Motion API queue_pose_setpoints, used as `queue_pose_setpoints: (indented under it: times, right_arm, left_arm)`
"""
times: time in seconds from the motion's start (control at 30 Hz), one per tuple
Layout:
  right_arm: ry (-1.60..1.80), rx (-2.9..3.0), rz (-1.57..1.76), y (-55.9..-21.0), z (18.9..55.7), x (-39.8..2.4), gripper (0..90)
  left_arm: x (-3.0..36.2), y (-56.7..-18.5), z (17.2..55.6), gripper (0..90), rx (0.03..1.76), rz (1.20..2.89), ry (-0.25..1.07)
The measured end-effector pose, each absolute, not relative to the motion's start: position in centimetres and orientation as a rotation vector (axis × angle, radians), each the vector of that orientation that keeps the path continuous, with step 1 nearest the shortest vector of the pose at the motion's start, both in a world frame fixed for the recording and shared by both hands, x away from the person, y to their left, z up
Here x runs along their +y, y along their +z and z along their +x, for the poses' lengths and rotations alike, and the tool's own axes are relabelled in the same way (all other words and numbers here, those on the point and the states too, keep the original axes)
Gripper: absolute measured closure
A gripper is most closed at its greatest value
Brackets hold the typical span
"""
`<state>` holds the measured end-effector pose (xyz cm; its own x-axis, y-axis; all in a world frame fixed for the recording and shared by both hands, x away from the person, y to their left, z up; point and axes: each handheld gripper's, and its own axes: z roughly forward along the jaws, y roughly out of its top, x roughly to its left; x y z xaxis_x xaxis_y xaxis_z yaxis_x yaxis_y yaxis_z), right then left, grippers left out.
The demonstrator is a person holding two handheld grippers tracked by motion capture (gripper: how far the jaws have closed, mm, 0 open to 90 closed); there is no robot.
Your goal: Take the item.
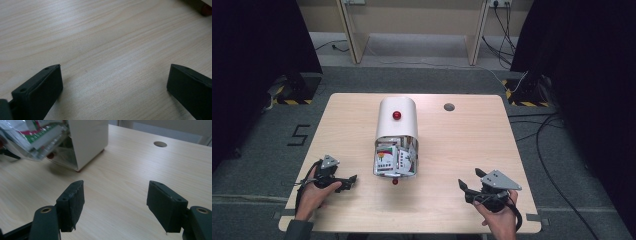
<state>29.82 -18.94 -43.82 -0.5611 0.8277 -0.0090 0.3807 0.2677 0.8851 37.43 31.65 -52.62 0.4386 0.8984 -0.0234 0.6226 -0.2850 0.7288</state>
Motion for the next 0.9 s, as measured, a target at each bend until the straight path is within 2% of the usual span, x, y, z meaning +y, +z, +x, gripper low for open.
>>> queue_pose_setpoints:
  times: [0.9]
  right_arm:
    - [1.376,2.065,0.947,-40.3,29.0,-13.8,45.6]
  left_arm:
    - [31.6,-52.6,37.4,0.0,1.274,2.018,0.525]
